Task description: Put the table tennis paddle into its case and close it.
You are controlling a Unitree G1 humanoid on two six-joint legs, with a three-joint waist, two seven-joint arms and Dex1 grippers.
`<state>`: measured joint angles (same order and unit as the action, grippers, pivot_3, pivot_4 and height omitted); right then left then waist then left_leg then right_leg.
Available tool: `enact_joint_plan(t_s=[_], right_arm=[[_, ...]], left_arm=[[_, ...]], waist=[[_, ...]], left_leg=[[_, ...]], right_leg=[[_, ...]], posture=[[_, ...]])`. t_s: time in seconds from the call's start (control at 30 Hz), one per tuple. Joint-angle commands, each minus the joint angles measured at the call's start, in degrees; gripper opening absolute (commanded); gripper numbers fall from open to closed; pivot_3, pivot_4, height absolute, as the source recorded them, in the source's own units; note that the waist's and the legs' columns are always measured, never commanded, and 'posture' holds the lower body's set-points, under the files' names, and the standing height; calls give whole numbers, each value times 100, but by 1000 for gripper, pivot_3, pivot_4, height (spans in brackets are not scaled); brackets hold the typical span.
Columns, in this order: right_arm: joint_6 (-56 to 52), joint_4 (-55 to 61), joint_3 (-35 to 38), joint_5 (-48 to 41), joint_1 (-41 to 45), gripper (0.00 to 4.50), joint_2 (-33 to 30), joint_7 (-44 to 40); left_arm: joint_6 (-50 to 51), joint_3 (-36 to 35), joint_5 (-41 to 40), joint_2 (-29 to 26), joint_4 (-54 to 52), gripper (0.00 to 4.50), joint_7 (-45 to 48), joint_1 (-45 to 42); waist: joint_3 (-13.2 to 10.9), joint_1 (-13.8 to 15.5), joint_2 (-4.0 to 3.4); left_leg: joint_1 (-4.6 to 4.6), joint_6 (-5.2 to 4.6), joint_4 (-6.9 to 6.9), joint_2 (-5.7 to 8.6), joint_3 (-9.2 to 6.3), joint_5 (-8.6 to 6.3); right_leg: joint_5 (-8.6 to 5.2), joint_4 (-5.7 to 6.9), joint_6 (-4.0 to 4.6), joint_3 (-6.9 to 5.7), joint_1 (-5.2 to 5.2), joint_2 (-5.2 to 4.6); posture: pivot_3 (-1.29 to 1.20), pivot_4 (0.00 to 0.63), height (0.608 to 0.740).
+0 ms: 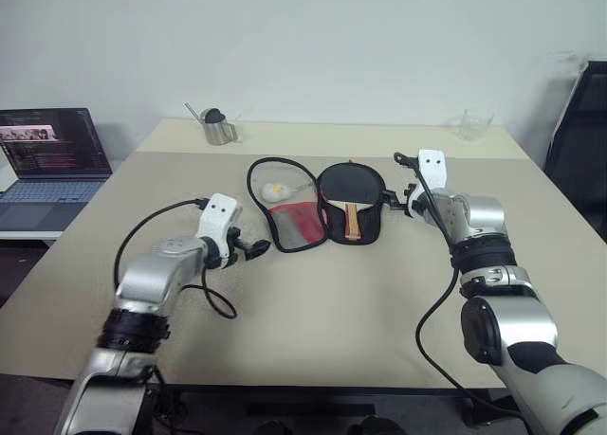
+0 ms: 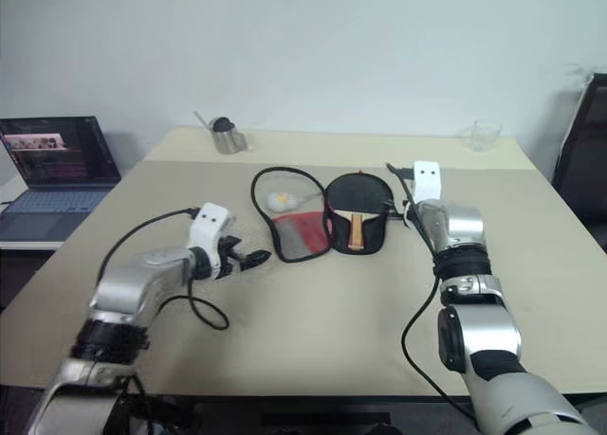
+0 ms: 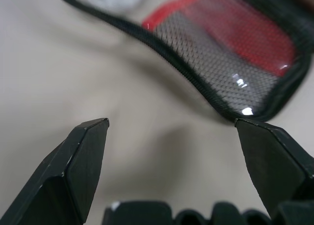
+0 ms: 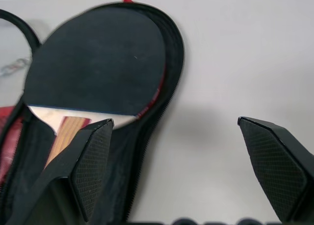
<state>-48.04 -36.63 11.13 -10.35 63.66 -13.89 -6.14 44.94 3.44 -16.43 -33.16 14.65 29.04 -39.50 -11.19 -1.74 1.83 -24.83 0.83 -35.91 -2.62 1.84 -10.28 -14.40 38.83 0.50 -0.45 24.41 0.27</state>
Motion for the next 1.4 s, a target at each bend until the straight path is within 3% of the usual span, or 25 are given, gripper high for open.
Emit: enact_joint_plan(t_s=[0.03, 0.17, 0.4, 0.6, 0.7, 0.83, 1.1, 1.17, 1.3, 1.4], right_arm=[[-68, 500, 12, -63, -29, 4474, -109, -63], [-123, 700, 23, -43, -122, 4474, -122, -29], [-301, 1090, 37, -45, -298, 4474, -136, 37], [-518, 1456, 62, -25, -470, 4474, -167, 127], [-609, 1632, 68, -44, -572, 4474, -192, 140], [-664, 1733, 83, -49, -660, 4500, -149, 194], [-562, 1596, 35, -15, -564, 4500, -140, 150], [-548, 1591, 42, -13, -553, 4500, -143, 159], [-494, 1791, 47, -184, -591, 4500, -146, -107], [-625, 2841, -138, -1034, -819, 4500, -213, -1434]], left_arm=[[-690, 279, 624, 174, 1120, 4500, -123, -530], [-1395, 460, 1095, 356, 2172, 4500, -178, -821], [-1792, 401, 1334, 517, 2789, 4500, 51, -1166], [-1503, 246, 1216, -384, 1644, 4500, 1052, -580], [-1341, -217, 1019, -907, 1358, 4500, 1217, -265], [-1220, -256, 997, -983, 1076, 3521, 1310, -13], [-1208, -410, 1027, 142, 2096, 600, 475, -663], [-1260, -417, 1119, 360, 2453, 49, 225, -774], [-1483, -241, 1376, 757, 2955, 49, -79, -946], [-1664, -16, 1627, 996, 3204, 49, -113, -1049]], waist=[[0, 4, 0], [1, -7, 1], [2, -5, -1], [2, -90, -1], [2, -119, -1], [2, -87, -1], [2, 75, 2], [2, 72, 2], [12, 90, -14], [20, 154, -30]], left_leg=[[1, 0, 0, 1, 0, 0], [5, 0, 1, -2, 1, 0], [16, 0, -7, -4, 3, 2], [13, 2, 6, -7, 6, 1], [7, 3, 17, -10, 2, 0], [1, 3, 21, -9, 4, 0], [-4, 1, -11, 6, 12, 2], [-3, 0, -15, 4, 13, 2], [7, -1, -13, 3, 10, 3], [16, -12, -13, 0, 13, 10]], right_leg=[[0, 0, 0, -1, 0, -1], [0, 3, 0, -1, -1, -1], [3, 19, 0, -3, -7, -2], [3, 10, 0, 9, 2, -5], [3, 13, 3, 8, 16, -7], [0, 15, 6, 4, 27, -8], [7, 8, -9, -5, 6, -23], [9, 7, -12, -6, 2, -23], [8, 13, -11, -11, -7, -21], [10, 18, -14, -23, -19, -23]], posture=[[0, 150, 740], [0, 150, 740], [0, 150, 740], [0, 150, 740], [0, 150, 740], [0, 150, 740], [0, 150, 740], [0, 150, 740], [0, 150, 740], [0, 150, 740]])
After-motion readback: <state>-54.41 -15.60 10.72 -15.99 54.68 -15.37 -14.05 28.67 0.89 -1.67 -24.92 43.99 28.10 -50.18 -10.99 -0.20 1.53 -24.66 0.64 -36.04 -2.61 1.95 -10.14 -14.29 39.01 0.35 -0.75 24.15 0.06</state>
